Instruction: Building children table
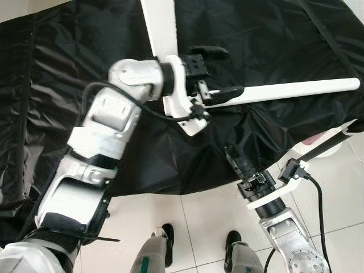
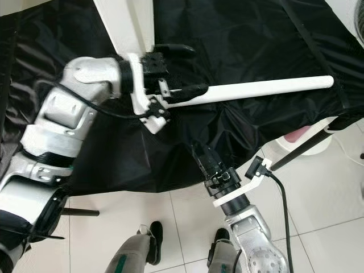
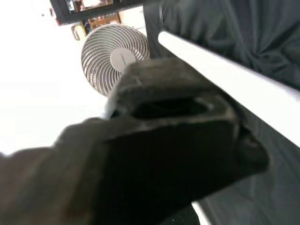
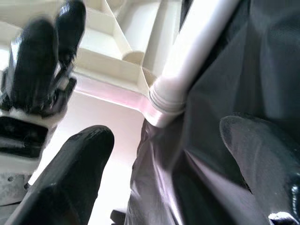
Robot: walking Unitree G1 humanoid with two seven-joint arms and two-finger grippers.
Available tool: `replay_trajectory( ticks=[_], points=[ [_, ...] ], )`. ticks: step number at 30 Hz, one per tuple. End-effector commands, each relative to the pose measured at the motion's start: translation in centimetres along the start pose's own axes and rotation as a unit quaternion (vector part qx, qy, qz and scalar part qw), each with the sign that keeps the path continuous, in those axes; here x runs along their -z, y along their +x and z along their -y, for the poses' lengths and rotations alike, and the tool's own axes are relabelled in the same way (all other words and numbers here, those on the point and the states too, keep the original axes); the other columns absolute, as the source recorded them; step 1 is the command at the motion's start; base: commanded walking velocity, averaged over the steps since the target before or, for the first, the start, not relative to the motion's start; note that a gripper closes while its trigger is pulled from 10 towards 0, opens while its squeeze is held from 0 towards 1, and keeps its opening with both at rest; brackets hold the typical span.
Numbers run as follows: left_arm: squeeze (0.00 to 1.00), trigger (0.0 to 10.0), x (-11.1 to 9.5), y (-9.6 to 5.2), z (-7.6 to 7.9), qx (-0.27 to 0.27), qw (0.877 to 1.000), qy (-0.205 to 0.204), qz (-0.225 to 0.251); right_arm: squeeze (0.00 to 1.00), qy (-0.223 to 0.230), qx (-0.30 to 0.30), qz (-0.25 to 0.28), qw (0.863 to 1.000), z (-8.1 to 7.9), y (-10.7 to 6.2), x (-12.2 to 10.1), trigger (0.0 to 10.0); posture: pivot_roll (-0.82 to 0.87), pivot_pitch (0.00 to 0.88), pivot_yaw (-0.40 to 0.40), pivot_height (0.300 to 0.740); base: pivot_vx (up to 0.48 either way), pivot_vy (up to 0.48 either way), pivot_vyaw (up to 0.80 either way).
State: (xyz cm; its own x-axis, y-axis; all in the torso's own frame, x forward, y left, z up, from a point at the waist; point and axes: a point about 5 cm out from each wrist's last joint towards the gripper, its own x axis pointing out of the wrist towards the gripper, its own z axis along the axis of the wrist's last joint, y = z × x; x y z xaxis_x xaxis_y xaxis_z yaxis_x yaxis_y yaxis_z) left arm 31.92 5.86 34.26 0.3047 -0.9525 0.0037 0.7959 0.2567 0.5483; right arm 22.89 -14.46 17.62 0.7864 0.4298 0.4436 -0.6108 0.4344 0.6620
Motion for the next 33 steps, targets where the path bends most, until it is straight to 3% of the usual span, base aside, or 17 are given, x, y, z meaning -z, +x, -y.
replay_trajectory(
  ticks=[1, 2, 3, 5, 8, 9, 11, 12, 17, 20, 22, 26, 30, 32, 33],
  points=[
    [0.00, 10.0, -0.2, -1.8, -0.3, -0.006, 1.000, -0.007, 0.000, 0.00, 0.006, 0.006, -0.010, 1.000, 0.4, -0.4, 0.3, 10.0, 0.14, 0.250, 0.101, 0.740, 0.000, 0.000, 0.00],
    [0.00, 10.0, -0.6, -3.0, -0.4, -0.020, 1.000, -0.002, 0.001, 0.00, 0.003, 0.003, -0.014, 1.000, 0.7, -0.2, 0.3, 10.0, 0.15, 0.249, 0.096, 0.740, 0.000, 0.000, 0.00],
    [0.00, 10.0, -0.6, -3.0, -0.4, -0.020, 1.000, -0.002, 0.001, 0.00, 0.003, 0.003, -0.014, 1.000, 0.7, -0.2, 0.3, 10.0, 0.15, 0.249, 0.096, 0.740, 0.000, 0.000, 0.00],
    [0.00, 10.0, -1.5, -5.3, -0.5, -0.041, 0.999, -0.013, 0.012, 0.00, -0.003, -0.002, -0.022, 1.000, 1.3, 0.3, 0.2, 10.0, 0.15, 0.248, 0.086, 0.740, 0.000, 0.000, 0.00],
    [0.00, 10.0, -1.5, -5.3, -0.5, -0.041, 0.999, -0.013, 0.012, 0.00, -0.003, -0.002, -0.022, 1.000, 1.3, 0.3, 0.2, 10.0, 0.15, 0.248, 0.086, 0.740, 0.000, 0.000, 0.00],
    [0.00, 10.0, -1.8, -6.1, -0.6, -0.055, 0.998, -0.024, 0.019, 0.00, -0.007, -0.005, -0.026, 1.000, 1.5, 0.5, 0.1, 10.0, 0.15, 0.249, 0.084, 0.740, 0.000, 0.000, 0.00],
    [0.00, 10.0, -1.8, -6.1, -0.6, -0.055, 0.998, -0.024, 0.019, 0.00, -0.007, -0.005, -0.026, 1.000, 1.5, 0.5, 0.1, 10.0, 0.15, 0.249, 0.084, 0.740, 0.000, 0.000, 0.00],
    [0.00, 10.0, -2.1, -7.0, -0.8, -0.068, 0.996, -0.040, 0.029, 0.00, -0.011, -0.006, -0.031, 0.999, 1.8, 0.6, 0.1, 10.0, 0.16, 0.250, 0.079, 0.740, 0.000, 0.000, 0.00],
    [0.00, 10.0, -2.2, -7.9, -1.0, -0.082, 0.994, -0.057, 0.041, 0.00, -0.018, -0.007, -0.034, 0.999, 2.0, 0.7, -0.1, 10.0, 0.15, 0.253, 0.080, 0.740, 0.000, 0.000, 0.00],
    [0.00, 10.0, -2.1, -9.7, -1.0, -0.106, 0.987, -0.103, 0.070, 0.00, -0.038, -0.001, -0.036, 0.999, 2.7, 0.9, -0.5, 10.0, 0.14, 0.256, 0.088, 0.740, 0.000, 0.000, 0.00],
    [0.00, 10.0, -1.3, -11.1, -0.6, -0.124, 0.979, -0.141, 0.080, 0.00, -0.057, 0.010, -0.034, 0.998, 3.1, 1.0, -0.8, 10.0, 0.13, 0.252, 0.087, 0.740, 0.000, 0.000, 0.00],
    [0.00, 10.0, -0.5, -12.2, -0.2, -0.140, 0.974, -0.164, 0.072, 0.00, -0.077, 0.017, -0.032, 0.996, 3.4, 1.0, -1.1, 10.0, 0.13, 0.248, 0.086, 0.740, 0.000, 0.000, 0.00],
    [0.00, 10.0, 3.5, -14.0, 1.2, -0.209, 0.952, -0.222, 0.012, 0.00, -0.162, 0.066, -0.016, 0.984, 4.1, 1.1, -2.4, 10.0, 0.12, 0.231, 0.076, 0.740, 0.000, 0.000, 0.00],
    [0.00, 10.0, 4.1, -14.2, 1.5, -0.217, 0.949, -0.231, 0.003, 0.00, -0.175, 0.070, -0.016, 0.982, 4.1, 1.2, -2.5, 10.0, 0.12, 0.231, 0.076, 0.740, 0.000, 0.000, 0.00],
    [0.00, 10.0, 5.1, -14.4, 1.8, -0.236, 0.940, -0.245, -0.007, 0.00, -0.186, 0.068, -0.017, 0.980, 3.9, 1.3, -2.5, 10.0, 0.12, 0.218, 0.071, 0.740, 0.000, 0.000, 0.00]
  ],
)
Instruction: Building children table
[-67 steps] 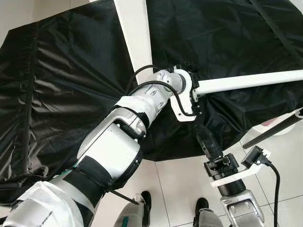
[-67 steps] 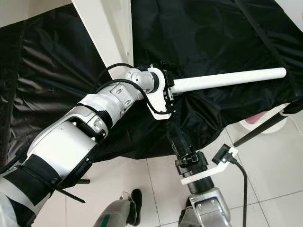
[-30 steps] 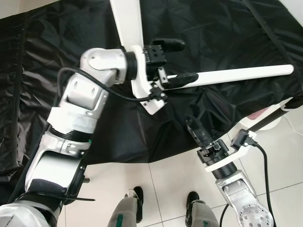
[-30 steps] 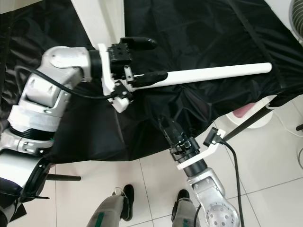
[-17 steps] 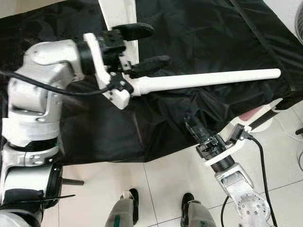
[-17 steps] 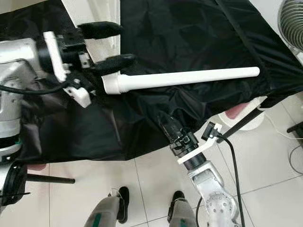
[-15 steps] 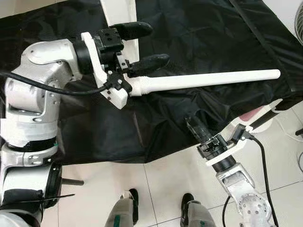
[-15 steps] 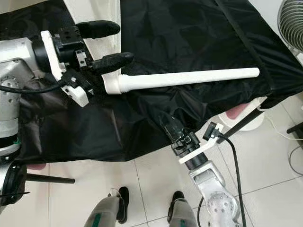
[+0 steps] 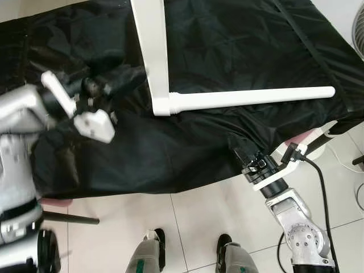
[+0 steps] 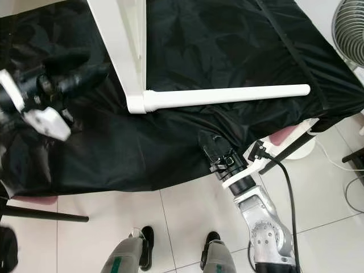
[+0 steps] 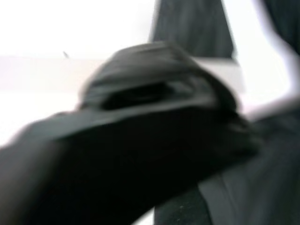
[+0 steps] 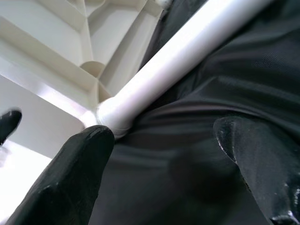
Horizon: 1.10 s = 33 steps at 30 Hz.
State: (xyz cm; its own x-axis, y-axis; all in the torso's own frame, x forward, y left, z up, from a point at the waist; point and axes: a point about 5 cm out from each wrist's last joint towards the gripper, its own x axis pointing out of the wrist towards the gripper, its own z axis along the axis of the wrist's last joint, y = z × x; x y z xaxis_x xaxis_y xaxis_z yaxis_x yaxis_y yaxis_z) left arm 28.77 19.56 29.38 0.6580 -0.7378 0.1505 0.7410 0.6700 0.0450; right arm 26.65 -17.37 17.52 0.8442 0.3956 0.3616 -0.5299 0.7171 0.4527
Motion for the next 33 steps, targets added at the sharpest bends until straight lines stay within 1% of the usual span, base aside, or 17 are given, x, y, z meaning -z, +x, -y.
replay_trajectory(
  ticks=[1, 2, 3, 4, 5, 6, 7, 11, 12, 15, 21, 23, 27, 33],
  points=[
    [0.00, 10.0, 0.4, -0.3, -0.2, -0.020, 1.000, -0.001, -0.008, 0.00, -0.013, 0.018, -0.002, 1.000, 0.3, -0.4, 0.2, 10.0, 0.12, 0.218, 0.071, 0.740, 0.000, 0.000, 0.00],
    [0.00, 10.0, 1.1, -0.5, -0.5, -0.036, 0.999, -0.013, -0.013, 0.00, -0.020, 0.017, -0.003, 1.000, 0.2, -0.3, 0.2, 10.0, 0.12, 0.216, 0.069, 0.740, 0.000, 0.000, 0.00],
    [0.00, 10.0, 1.1, -0.5, -0.5, -0.036, 0.999, -0.013, -0.013, 0.00, -0.020, 0.017, -0.003, 1.000, 0.2, -0.3, 0.2, 10.0, 0.12, 0.216, 0.069, 0.740, 0.000, 0.000, 0.00],
    [0.00, 10.0, 2.1, -0.6, -0.8, -0.061, 0.998, -0.024, -0.022, 0.00, -0.027, 0.009, -0.007, 1.000, -0.1, -0.2, 0.2, 10.0, 0.12, 0.200, 0.057, 0.740, 0.000, 0.000, 0.00],
    [0.00, 10.0, 2.1, -0.6, -0.8, -0.061, 0.998, -0.024, -0.022, 0.00, -0.027, 0.009, -0.007, 1.000, -0.1, -0.2, 0.2, 10.0, 0.12, 0.200, 0.057, 0.740, 0.000, 0.000, 0.00],
    [0.00, 10.0, 3.4, -0.8, -1.0, -0.100, 0.994, -0.033, -0.026, 0.00, -0.038, -0.001, -0.007, 0.999, -0.5, 0.2, 0.2, 10.0, 0.12, 0.193, 0.052, 0.740, 0.000, 0.000, 0.00],
    [0.00, 10.0, 3.7, -0.8, -0.9, -0.105, 0.993, -0.039, -0.026, 0.00, -0.042, -0.008, -0.008, 0.999, -0.6, 0.4, 0.1, 10.0, 0.11, 0.186, 0.049, 0.740, 0.000, 0.000, 0.00],
    [0.00, 10.0, 3.8, -0.7, -0.5, -0.106, 0.993, -0.045, -0.022, 0.00, -0.045, -0.016, -0.007, 0.999, -0.6, 0.6, 0.1, 10.0, 0.11, 0.181, 0.045, 0.740, 0.000, 0.000, 0.00],
    [0.00, 10.0, 3.9, -0.5, -0.2, -0.110, 0.993, -0.034, -0.019, 0.00, -0.050, -0.019, -0.006, 0.999, -0.6, 0.9, 0.1, 10.0, 0.12, 0.174, 0.042, 0.740, 0.000, 0.000, 0.00],
    [0.00, 10.0, 4.1, -0.4, 0.0, -0.117, 0.992, -0.039, -0.020, 0.00, -0.053, -0.019, -0.004, 0.998, -0.6, 1.0, 0.1, 10.0, 0.11, 0.169, 0.037, 0.740, 0.000, 0.000, 0.00],
    [0.00, 10.0, 4.1, -0.3, 0.1, -0.129, 0.991, -0.035, -0.012, 0.00, -0.058, -0.021, -0.003, 0.998, -0.6, 1.1, 0.0, 10.0, 0.11, 0.159, 0.030, 0.740, 0.000, 0.000, 0.00],
    [0.00, 10.0, 4.4, -0.3, -0.2, -0.158, 0.986, -0.042, 0.001, 0.00, -0.063, -0.023, 0.000, 0.998, -0.5, 1.3, -0.1, 10.0, 0.11, 0.144, 0.023, 0.740, 0.000, 0.000, 0.00],
    [0.00, 10.0, 4.6, -0.2, -0.2, -0.163, 0.986, -0.046, 0.006, 0.00, -0.066, -0.026, 0.005, 0.997, -0.4, 1.5, -0.5, 10.0, 0.11, 0.137, 0.019, 0.740, 0.000, 0.000, 0.00],
    [0.00, 10.0, 4.6, -0.1, 0.0, -0.156, 0.987, -0.043, 0.005, 0.00, -0.069, -0.027, 0.004, 0.997, -0.1, 1.6, -0.6, 10.0, 0.11, 0.129, 0.015, 0.740, 0.000, 0.000, 0.00]
  ],
)
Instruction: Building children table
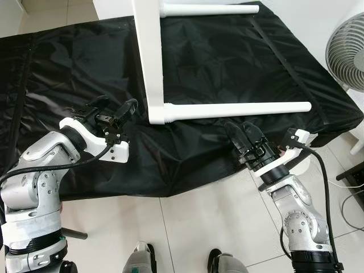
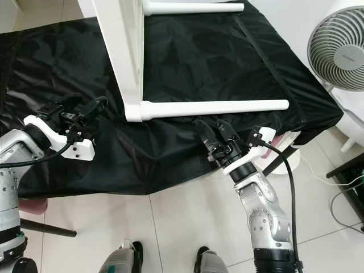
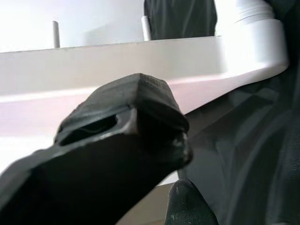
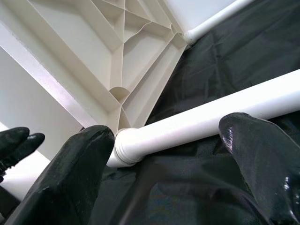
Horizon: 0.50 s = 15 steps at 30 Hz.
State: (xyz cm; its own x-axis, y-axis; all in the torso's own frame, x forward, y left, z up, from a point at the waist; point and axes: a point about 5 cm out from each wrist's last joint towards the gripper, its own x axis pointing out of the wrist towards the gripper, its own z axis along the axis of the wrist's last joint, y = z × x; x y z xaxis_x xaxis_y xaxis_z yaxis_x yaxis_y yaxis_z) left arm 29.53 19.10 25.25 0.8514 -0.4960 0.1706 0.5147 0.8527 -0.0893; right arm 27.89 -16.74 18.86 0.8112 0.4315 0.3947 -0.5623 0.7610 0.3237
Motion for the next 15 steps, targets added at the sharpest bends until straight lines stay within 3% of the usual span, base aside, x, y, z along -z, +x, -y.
replay_trajectory(
  ticks=[1, 15],
  points=[
    [0.00, 10.0, 0.3, -0.3, -0.1, -0.002, 1.000, 0.000, -0.009, 0.00, -0.005, 0.002, -0.002, 1.000, 0.2, -0.2, 0.1, 10.0, 0.11, 0.129, 0.015, 0.740, 0.000, 0.000, 0.00],
    [0.00, 10.0, 1.1, 0.0, 1.4, 0.062, 0.997, 0.030, -0.044, 0.00, -0.007, 0.004, 0.001, 1.000, 0.4, -0.2, 0.1, 10.0, 0.11, 0.142, 0.027, 0.740, 0.000, 0.000, 0.00]
  ],
)
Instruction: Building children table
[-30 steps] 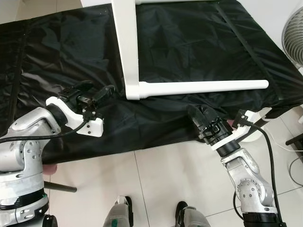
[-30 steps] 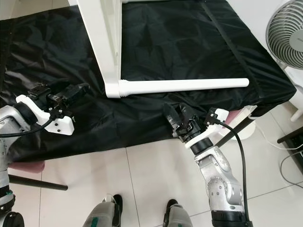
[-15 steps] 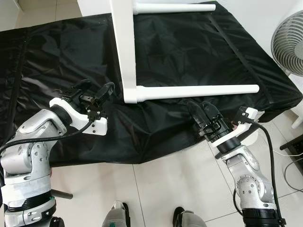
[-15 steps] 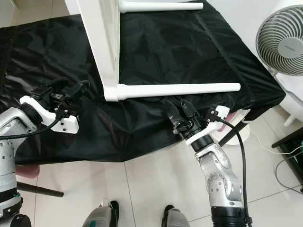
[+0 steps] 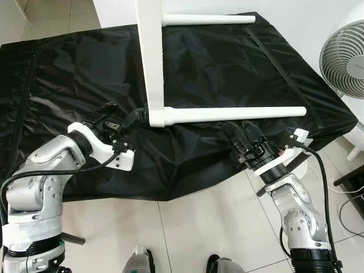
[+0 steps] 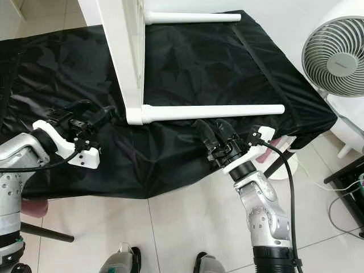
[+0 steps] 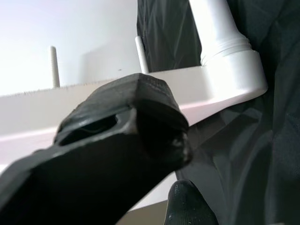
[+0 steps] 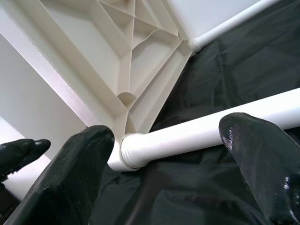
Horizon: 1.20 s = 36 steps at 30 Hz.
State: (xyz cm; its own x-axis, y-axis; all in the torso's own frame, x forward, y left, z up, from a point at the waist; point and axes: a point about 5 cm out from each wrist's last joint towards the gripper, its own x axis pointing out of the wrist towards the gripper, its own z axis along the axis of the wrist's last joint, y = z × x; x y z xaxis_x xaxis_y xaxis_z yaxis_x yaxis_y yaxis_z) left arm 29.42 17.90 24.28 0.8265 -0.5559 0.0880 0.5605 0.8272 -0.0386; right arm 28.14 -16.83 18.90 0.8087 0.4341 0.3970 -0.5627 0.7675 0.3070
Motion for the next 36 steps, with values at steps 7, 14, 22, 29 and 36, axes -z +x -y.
replay_trajectory(
  ticks=[7, 14, 22, 29, 36],
  points=[
    [0.00, 10.0, 0.0, -0.2, 0.5, 0.043, 0.999, 0.007, -0.007, 0.00, -0.001, 0.015, 0.002, 1.000, 0.6, -0.7, 0.1, 10.0, 0.11, 0.144, 0.031, 0.740, 0.000, 0.000, 0.00],
    [0.00, 10.0, 0.2, -0.4, 0.4, 0.034, 0.999, 0.020, -0.010, 0.00, -0.006, 0.020, 0.009, 1.000, 0.9, -0.7, -0.2, 10.0, 0.11, 0.138, 0.031, 0.740, 0.000, 0.000, 0.00],
    [0.00, 10.0, 0.7, -0.5, -0.8, -0.018, 1.000, 0.018, -0.013, 0.00, -0.010, 0.027, 0.013, 0.999, 1.1, -0.6, -0.4, 10.0, 0.11, 0.133, 0.032, 0.740, 0.000, 0.000, 0.00],
    [0.00, 10.0, 1.2, -0.6, -2.2, -0.083, 0.996, 0.002, -0.007, 0.00, -0.014, 0.033, 0.018, 0.999, 1.2, -0.7, -0.6, 10.0, 0.10, 0.130, 0.029, 0.740, 0.000, 0.000, 0.00],
    [0.00, 10.0, 1.3, -0.6, -2.3, -0.085, 0.996, 0.010, -0.011, 0.00, -0.015, 0.035, 0.019, 0.999, 1.4, -0.7, -0.8, 10.0, 0.10, 0.136, 0.029, 0.740, 0.000, 0.000, 0.00]
  ],
)
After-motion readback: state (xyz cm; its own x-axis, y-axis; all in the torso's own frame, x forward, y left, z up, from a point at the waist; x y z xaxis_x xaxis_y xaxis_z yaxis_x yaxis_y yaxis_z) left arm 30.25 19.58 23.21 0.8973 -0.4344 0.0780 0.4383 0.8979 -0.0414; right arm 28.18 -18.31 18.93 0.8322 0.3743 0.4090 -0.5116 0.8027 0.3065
